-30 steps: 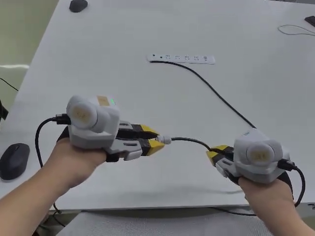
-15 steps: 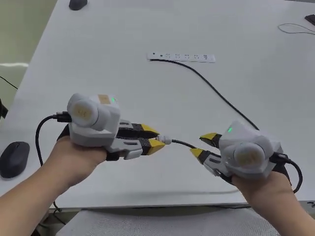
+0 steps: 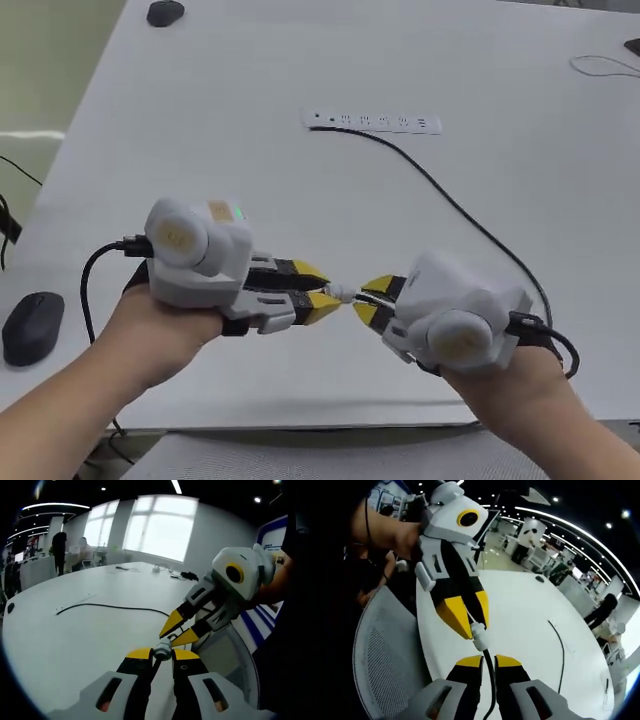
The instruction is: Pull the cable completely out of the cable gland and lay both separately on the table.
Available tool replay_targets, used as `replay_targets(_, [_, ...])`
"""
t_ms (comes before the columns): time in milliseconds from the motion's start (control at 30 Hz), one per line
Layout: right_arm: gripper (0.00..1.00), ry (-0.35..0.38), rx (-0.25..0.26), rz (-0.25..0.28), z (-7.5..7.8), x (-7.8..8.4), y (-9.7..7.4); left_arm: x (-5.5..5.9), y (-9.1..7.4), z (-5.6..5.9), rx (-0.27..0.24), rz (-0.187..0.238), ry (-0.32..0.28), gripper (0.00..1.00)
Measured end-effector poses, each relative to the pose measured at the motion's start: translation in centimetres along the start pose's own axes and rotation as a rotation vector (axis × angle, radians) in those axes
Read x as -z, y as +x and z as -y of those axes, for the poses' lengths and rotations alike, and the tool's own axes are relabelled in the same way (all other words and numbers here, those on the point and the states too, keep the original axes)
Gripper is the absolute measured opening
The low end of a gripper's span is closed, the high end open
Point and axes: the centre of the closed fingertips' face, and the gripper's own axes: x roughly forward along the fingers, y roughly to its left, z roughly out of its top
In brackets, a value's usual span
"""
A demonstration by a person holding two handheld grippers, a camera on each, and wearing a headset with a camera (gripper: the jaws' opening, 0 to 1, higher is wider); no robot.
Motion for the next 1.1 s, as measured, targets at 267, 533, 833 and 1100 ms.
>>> replay_targets(267, [0.01,-0.032,-0.003,0.001,0.0,-0.2,0.0,-0.3,-0.1,0.2,0.003,-0.003,0.016,0.15])
replay_targets(533, [0.00,0.005,0.012,0.009,0.3,-0.2,0.0,-0.4,0.0,-0.1,-0.005,0.000,0.024,0.15])
replay_targets(833, [0.00,0.094,0.032,-0.002,1.2,1.6,-0.3,-0.5,0.2,-0.2,-0.010,0.002,0.018,0.15])
replay_targets(1100, [0.00,0.216,0.061,0.003,2.3,3.2,-0.7,-0.8,0.2,-0.1,-0.018,0.006,0.020,0.15])
